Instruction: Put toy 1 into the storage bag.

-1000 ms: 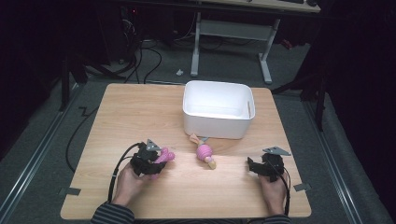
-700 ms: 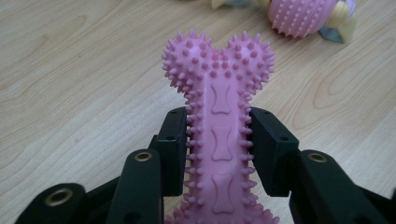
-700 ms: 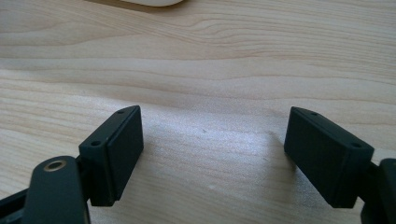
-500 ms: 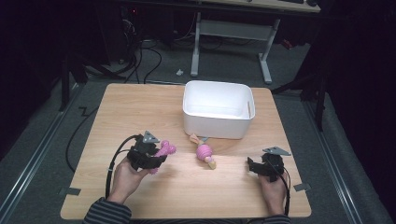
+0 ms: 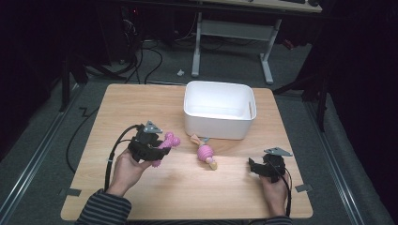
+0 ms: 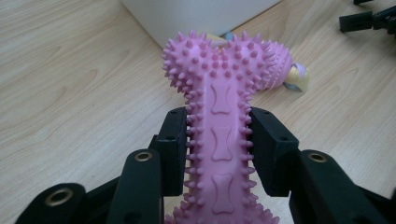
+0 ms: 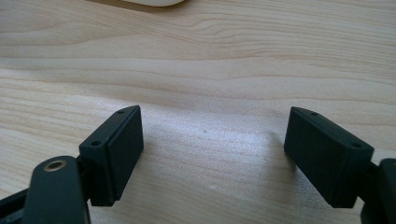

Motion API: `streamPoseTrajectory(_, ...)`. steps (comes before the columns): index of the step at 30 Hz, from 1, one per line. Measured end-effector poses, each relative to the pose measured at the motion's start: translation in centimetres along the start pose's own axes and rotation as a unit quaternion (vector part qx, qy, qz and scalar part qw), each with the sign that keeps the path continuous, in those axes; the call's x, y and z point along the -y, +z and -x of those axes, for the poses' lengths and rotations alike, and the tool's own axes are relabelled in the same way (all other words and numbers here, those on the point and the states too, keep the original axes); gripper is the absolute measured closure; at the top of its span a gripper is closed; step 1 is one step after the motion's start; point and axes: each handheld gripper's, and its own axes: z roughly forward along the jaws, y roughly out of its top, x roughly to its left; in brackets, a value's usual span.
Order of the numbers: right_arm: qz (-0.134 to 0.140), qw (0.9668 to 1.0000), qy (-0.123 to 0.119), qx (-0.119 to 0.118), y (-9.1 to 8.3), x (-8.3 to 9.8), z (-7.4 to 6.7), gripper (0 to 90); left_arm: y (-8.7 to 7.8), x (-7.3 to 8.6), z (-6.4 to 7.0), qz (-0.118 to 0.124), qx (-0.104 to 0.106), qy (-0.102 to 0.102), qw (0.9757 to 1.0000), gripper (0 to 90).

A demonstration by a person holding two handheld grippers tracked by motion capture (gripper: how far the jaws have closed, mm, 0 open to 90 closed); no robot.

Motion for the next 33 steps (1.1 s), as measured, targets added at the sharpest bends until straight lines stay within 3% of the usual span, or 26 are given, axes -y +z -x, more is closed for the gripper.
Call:
streamPoseTrajectory(17, 0.000, 1.0000, 0.000, -0.001, 0.0, 0.0, 0.0, 19.8, -1.2, -4.4, -0.1, 0.019, 0.024, 0.013, 0.9994, 59.1)
streamPoseTrajectory(33, 0.000, 1.0000, -0.002, -0.002, 0.0, 0.0, 0.0, 19.8, -1.2, -8.4, -0.3, 0.021, 0.050, 0.026, 0.9982, 59.1)
